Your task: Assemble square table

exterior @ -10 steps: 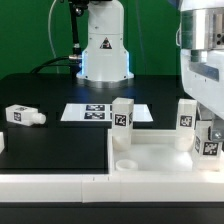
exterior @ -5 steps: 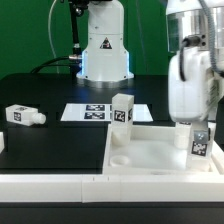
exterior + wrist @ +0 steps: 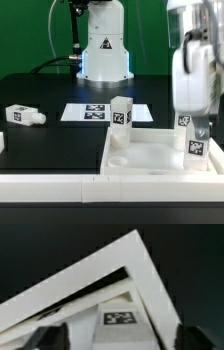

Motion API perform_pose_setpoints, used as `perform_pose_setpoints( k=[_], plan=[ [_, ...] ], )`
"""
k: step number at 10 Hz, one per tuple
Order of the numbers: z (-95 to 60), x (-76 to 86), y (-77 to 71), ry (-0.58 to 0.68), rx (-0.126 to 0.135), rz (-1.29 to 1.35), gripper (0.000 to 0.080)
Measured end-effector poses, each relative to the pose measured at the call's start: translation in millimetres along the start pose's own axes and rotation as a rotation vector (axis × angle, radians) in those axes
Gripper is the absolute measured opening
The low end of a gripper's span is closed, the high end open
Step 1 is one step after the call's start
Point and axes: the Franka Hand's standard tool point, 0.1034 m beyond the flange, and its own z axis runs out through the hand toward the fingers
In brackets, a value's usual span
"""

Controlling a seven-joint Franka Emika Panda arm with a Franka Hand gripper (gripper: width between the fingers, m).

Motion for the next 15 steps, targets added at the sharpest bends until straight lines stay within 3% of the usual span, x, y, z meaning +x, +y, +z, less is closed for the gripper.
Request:
perform_pose_setpoints(
  k=[1, 2, 8, 11, 12, 15],
  plan=[
    [-16.9, 3.0, -5.9, -0.017, 0.014, -0.019, 0.0586],
    [-22.1, 4.1, -9.6, -0.021, 0.022, -0.016, 0.0637],
    [-18.5, 8.9, -7.6, -0.016, 0.019, -0.093, 0.0649],
    [-48.7, 73.1, -16.6, -0.010, 0.052, -0.324, 0.0649],
    [-54.9, 81.3, -23.4, -0.007, 0.064, -0.387, 0.0649],
    [-52.6, 81.1, -22.5, -0.004, 0.062, -0.406, 0.0649]
  ],
)
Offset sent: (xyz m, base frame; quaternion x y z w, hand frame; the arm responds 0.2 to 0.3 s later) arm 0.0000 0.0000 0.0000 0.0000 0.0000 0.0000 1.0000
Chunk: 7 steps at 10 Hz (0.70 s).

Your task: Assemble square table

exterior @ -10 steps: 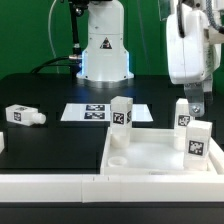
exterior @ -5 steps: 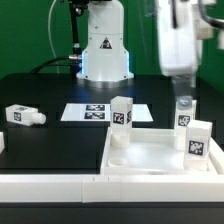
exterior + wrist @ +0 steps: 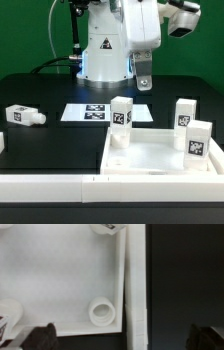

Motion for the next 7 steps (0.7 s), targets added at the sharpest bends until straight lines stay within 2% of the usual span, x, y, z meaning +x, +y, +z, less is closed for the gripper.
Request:
perform_pose_setpoints(
  k=[1, 2, 3, 4, 5, 7],
  plan=[
    [-0.4, 5.4, 1.1, -0.003, 0.010, 0.001, 0.0649],
    [-2.5, 28.5, 7.9, -0.004, 0.040, 0.025, 0.0649],
    [-4.0, 60.0, 25.3, -0.002, 0.059, 0.002, 0.0649],
    [-5.7, 91.5, 45.7, -0.012, 0.056, 0.006, 0.0649],
    [-5.1, 116.3, 60.7, -0.018, 0.048, 0.056, 0.0649],
    [-4.5, 115.2, 61.1, -0.028, 0.042, 0.099, 0.0649]
  ],
)
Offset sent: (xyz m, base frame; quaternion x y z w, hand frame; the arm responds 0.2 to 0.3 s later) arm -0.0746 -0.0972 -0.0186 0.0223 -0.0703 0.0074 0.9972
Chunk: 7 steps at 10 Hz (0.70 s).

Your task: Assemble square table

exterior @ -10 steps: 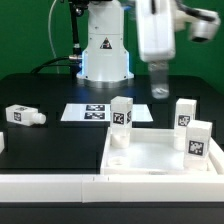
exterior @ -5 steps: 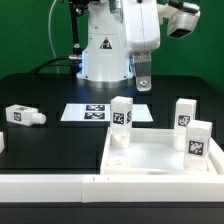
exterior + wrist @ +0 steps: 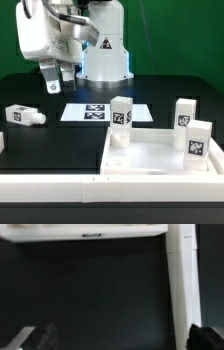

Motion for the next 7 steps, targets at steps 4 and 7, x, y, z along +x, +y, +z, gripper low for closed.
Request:
perform_pose_setpoints(
  k=[4, 7],
  plan=[
    [4.4, 35.4, 14.4, -0.032, -0.004, 0.038, 0.0649],
    [-0.1, 92.8, 55.8, -0.051, -0.003, 0.104, 0.0649]
  ],
)
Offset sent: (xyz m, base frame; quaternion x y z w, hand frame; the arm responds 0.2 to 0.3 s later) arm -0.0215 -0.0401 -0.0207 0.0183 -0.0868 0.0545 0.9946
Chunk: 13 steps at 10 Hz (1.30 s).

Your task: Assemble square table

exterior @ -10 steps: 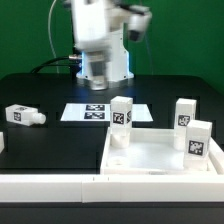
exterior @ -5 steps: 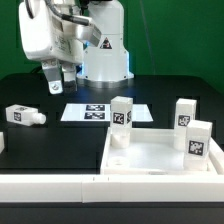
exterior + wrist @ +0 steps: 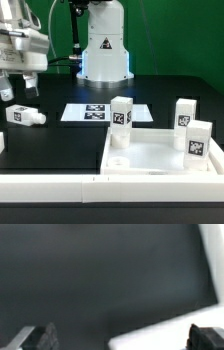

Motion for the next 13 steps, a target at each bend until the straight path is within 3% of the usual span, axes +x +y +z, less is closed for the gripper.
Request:
perform_pose_setpoints(
  k=[1, 5, 8, 10, 12, 13],
  plan=[
    [1.8, -5.4, 1.1, -0.003, -0.014, 0.007, 0.0649],
    [3.3, -2.0, 3.0, 0.000, -0.017, 0.009, 0.0649],
    [8.4, 22.2, 46.7, -0.078, -0.041, 0.087, 0.0649],
    [11.2, 33.9, 71.0, -0.098, -0.024, 0.124, 0.0649],
    [17.9, 29.9, 83.8, -0.097, -0.049, 0.126, 0.0649],
    [20.4, 30.6, 87.3, -0.077, -0.074, 0.146, 0.0649]
  ],
)
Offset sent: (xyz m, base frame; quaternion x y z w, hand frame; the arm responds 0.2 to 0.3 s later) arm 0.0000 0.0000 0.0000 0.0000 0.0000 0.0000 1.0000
